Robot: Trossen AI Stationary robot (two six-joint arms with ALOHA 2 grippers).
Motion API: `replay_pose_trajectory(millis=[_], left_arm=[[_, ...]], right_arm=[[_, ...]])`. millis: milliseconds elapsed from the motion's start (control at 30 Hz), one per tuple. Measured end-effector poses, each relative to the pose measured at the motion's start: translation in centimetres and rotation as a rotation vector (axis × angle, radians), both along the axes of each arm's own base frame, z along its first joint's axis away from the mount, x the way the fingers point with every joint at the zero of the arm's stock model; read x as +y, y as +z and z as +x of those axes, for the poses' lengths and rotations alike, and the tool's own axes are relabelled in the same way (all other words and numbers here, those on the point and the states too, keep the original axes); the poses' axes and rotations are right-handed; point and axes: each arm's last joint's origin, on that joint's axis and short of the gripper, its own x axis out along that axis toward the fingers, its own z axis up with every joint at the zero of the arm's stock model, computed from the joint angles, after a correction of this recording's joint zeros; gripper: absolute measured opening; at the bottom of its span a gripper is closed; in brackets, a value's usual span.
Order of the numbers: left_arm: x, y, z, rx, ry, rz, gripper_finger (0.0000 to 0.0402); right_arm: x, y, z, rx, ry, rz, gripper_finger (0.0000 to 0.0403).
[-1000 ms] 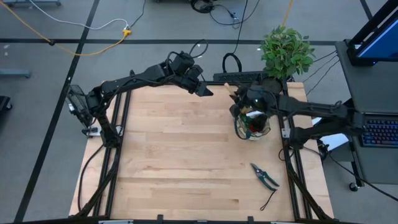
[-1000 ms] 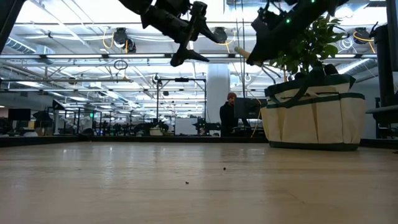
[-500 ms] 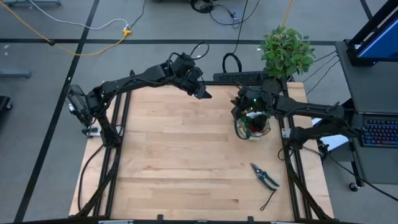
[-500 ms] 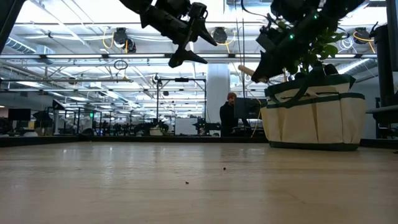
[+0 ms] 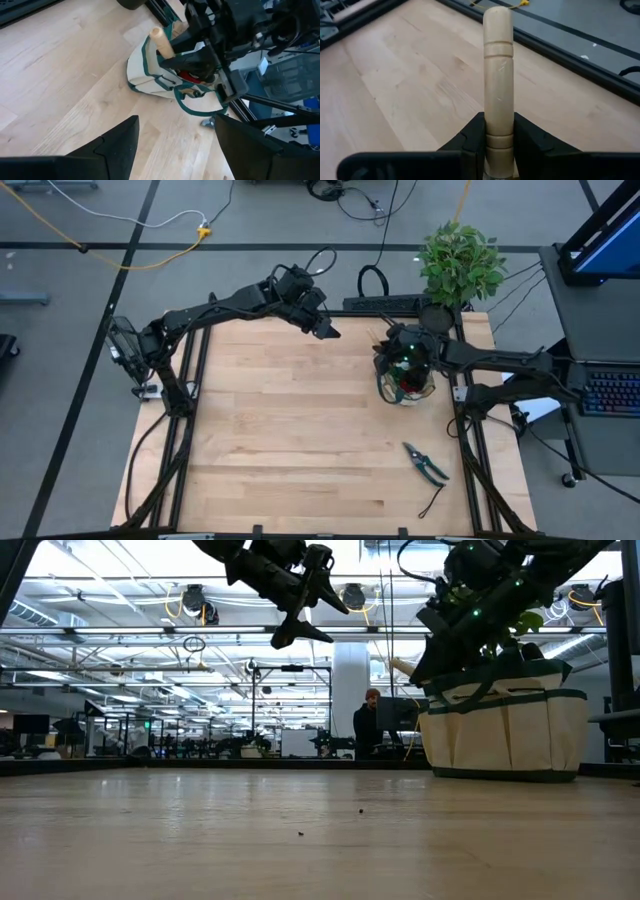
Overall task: Pick & Place Garden tools in Gardening bag
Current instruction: Put the brown brown hand rake into the gardening bag
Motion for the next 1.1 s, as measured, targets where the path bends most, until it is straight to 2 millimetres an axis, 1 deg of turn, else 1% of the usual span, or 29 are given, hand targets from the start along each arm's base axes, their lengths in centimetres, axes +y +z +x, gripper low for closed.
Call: replay_pose_trajectory(millis=[333,500,733,833,1100], left_arm=[[0.1,0.0,0.0,0.013,0.035,0.022,0.0264],[0.1,0.0,0.0,0.015,0.042,0.026,0.0264],[0.2,-0.1,0.0,0.02,0.059,0.032,0.0264],[0.2,-0.1,0.0,0.02,0.059,0.031,0.0264],[0.2,-0.1,0.0,0.019,0.06,0.031,0.0264]], right_arm=[[0.8,1.2,-1.9,0.005,-0.015,0.01,0.0063],[0.9,1.0,-2.2,0.036,-0.018,0.018,0.0063],[0.7,1.1,-2.3,0.043,-0.055,-0.016,0.0064],[0.7,0.5,-2.3,0.023,-0.092,-0.014,0.0065],[0.8,-2.5,-2.8,-0.065,-0.165,0.026,0.0062]])
